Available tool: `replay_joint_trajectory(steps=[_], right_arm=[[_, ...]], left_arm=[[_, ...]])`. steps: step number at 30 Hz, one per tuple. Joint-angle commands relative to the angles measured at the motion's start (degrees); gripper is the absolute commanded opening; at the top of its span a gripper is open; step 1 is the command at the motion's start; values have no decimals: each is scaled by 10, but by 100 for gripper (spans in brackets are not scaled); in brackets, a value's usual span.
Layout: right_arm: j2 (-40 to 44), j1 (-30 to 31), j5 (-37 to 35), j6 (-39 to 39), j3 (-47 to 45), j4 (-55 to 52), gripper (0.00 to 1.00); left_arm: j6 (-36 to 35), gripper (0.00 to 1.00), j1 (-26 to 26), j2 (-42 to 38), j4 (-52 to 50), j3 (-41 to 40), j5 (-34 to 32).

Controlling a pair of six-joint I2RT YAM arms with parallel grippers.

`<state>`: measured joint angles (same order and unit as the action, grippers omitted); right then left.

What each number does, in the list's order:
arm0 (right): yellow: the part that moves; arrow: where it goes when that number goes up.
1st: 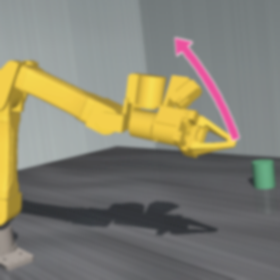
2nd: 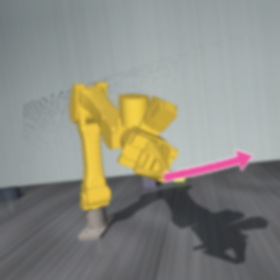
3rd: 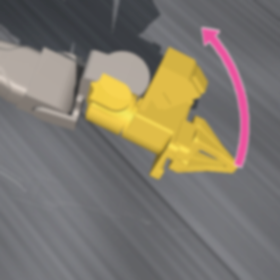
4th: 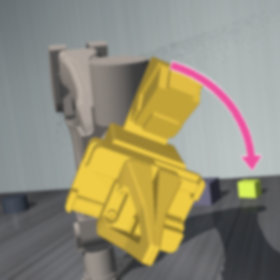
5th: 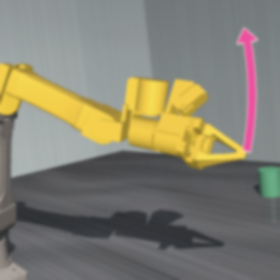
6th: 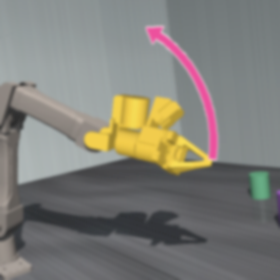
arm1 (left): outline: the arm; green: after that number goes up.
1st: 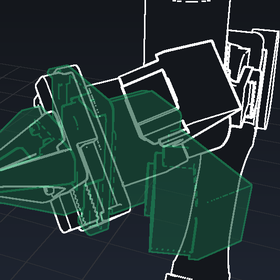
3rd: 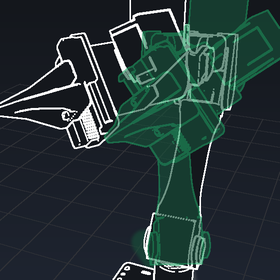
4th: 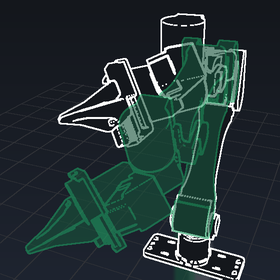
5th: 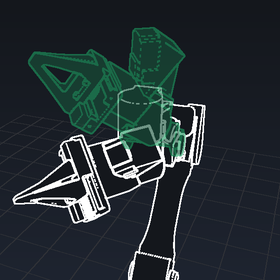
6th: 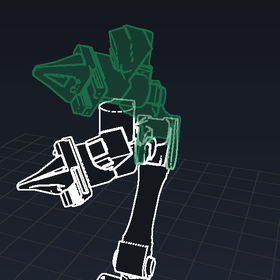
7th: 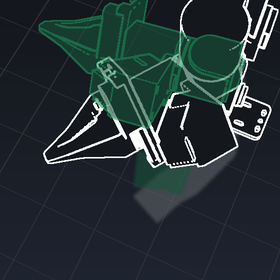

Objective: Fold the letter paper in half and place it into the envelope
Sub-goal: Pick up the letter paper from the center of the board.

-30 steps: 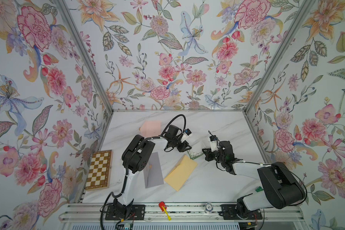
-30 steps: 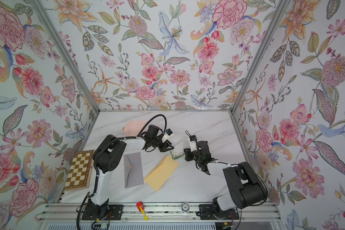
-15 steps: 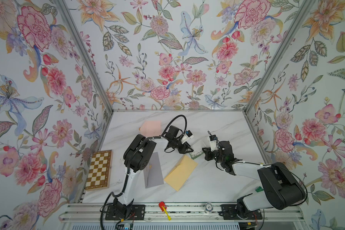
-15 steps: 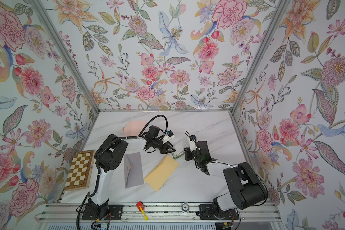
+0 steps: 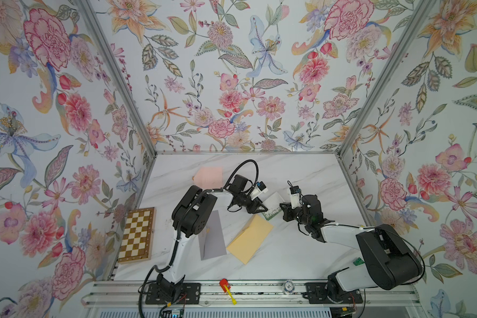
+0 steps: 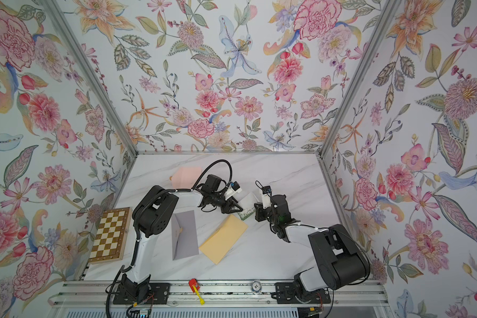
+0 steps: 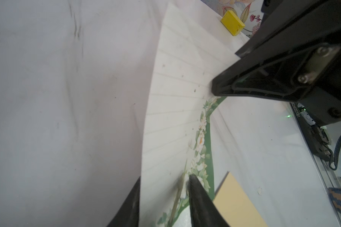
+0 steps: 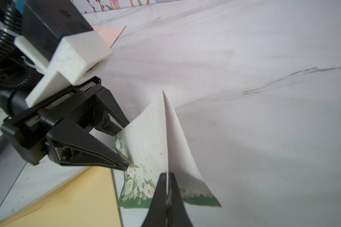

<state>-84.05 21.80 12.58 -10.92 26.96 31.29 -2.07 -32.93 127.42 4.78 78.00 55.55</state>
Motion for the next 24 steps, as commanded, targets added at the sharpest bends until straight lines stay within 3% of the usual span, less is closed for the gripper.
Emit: replay_joint_trajectory(steps=[1,9,17,24], right_arm=[[0,4,-8,-6,-8,14,0],[1,4,-9,-8,-4,10,4],[36,-4,-17,-13,6,-21,29],[138,-50,44,-19,31,-101,47]], left_arm=[[1,34,3,7,9,-6,17],[6,16,2,-3,14,-12,27],[31,6,1,-37,59,-43,26],[92,3,2,-76,129,-74,19]])
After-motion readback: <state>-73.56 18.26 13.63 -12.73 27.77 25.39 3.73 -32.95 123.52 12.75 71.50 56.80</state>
